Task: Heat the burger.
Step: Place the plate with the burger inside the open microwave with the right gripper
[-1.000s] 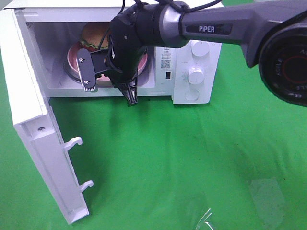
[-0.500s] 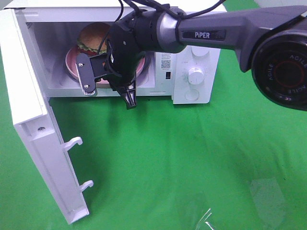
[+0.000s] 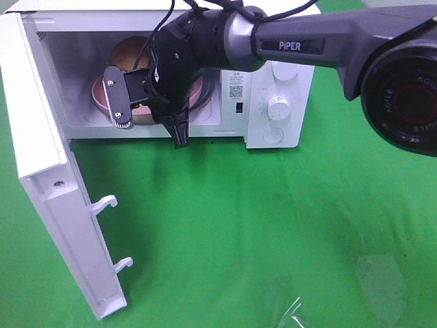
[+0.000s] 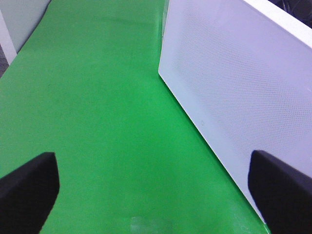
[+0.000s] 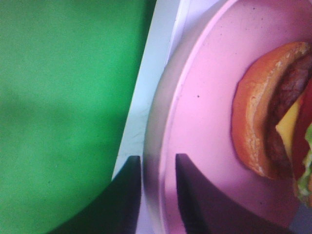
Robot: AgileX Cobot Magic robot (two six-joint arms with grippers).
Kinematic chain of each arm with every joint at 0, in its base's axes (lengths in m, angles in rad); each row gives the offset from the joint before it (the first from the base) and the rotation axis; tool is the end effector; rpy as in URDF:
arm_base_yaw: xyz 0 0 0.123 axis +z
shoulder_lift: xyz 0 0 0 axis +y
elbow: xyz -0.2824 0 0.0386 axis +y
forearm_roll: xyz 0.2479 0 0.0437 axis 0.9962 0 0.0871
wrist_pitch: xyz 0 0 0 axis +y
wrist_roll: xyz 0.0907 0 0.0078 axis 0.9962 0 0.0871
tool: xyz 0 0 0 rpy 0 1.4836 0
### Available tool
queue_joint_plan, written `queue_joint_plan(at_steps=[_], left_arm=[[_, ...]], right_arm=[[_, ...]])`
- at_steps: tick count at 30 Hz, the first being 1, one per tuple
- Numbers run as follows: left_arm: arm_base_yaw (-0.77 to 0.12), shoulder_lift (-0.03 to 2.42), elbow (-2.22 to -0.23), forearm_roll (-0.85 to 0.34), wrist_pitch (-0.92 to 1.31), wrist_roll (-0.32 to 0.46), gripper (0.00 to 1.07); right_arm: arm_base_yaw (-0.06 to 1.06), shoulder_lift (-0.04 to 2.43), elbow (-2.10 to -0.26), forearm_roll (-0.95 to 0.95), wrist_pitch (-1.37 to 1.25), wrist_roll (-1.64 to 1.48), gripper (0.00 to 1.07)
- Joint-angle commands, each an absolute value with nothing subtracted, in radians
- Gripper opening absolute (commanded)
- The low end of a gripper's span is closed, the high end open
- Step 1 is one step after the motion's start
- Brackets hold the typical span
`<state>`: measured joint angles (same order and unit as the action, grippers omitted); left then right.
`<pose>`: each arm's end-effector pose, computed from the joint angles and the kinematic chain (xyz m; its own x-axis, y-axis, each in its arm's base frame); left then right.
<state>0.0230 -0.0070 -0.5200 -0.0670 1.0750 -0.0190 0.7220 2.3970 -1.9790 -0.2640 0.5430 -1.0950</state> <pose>-0.0089 -0.0056 0.2816 -0.4446 -0.0610 -0.8936 0.0072 0.9974 -0.0717 0.4111 0.3457 0.1570 0.4310 -0.9002 -0.0618 -0.6952 -0.2877 -0.6587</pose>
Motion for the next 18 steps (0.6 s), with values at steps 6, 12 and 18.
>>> queue_joint_plan(at_steps=[6, 12, 18], left_arm=[[0.021, -0.021, -0.518, -0.073, 1.068, -0.02, 0.98], [0.021, -0.021, -0.518, -0.073, 1.068, -0.02, 0.98], [0.021, -0.021, -0.518, -0.073, 1.068, -0.02, 0.98]], right_arm=[[0.719, 2.385, -1.983, -0.266, 0.553, -1.075, 0.44], [0.722, 2.378, -1.979, -0.266, 0.553, -1.075, 0.49], [0.722, 2.354, -1.979, -0.246, 0.552, -1.075, 0.6]])
